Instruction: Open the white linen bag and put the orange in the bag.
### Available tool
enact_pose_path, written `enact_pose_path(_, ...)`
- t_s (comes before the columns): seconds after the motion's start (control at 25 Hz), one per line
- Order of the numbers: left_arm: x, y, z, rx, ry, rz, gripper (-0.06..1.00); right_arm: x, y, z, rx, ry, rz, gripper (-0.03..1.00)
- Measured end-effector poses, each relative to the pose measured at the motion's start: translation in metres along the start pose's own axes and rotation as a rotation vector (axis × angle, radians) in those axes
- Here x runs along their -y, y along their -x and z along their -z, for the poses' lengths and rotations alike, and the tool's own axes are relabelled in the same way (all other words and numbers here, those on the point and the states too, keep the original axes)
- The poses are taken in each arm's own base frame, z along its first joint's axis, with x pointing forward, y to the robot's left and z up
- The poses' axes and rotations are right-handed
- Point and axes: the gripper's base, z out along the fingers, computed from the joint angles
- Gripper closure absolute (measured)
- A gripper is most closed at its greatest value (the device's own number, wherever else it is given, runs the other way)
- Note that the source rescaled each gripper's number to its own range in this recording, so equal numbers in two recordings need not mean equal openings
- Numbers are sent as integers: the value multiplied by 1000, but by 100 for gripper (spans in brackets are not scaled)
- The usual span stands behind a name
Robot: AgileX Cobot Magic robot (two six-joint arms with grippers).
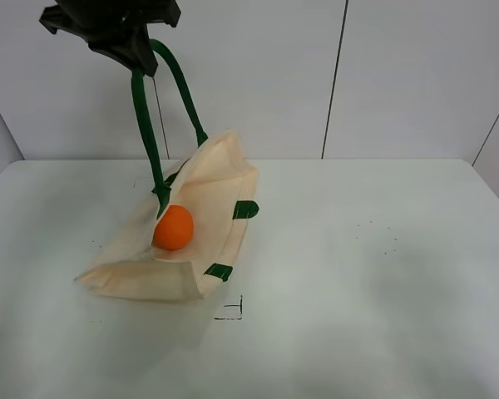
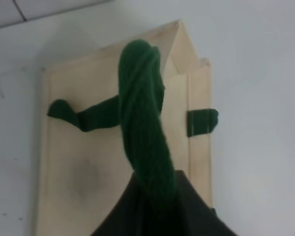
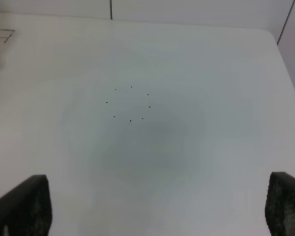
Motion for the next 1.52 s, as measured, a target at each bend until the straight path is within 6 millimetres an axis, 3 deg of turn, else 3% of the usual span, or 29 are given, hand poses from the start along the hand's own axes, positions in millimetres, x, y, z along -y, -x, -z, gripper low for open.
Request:
enact_pose_path(0.24,4,-10,-78,-167,-73,5,94,0,0,0,0,1,-1,-2)
enact_pose_path(0.52,-3,-37,-165,-350,-62,3,94,0,0,0,0,2,-1,-2)
enact_pose_path(0.64,-5,-45,-184,-391,-60,-7,82,0,0,0,0,2,-1,-2)
enact_pose_path(0.84,-9,-47,-188,-398,-24,-36,27,0,0,0,0,2,-1,-2)
enact_pose_path(0.96,-17,-46,-188,-395,50,-84,8,0,0,0,0,2,-1,-2)
enact_pose_path(1.24,-45,-43,-187,-388,150,-55,1,0,0,0,0,2,-1,-2)
enact_pose_path(1.52,-122,-42,-177,-381,226,92,1,0,0,0,0,2,-1,-2)
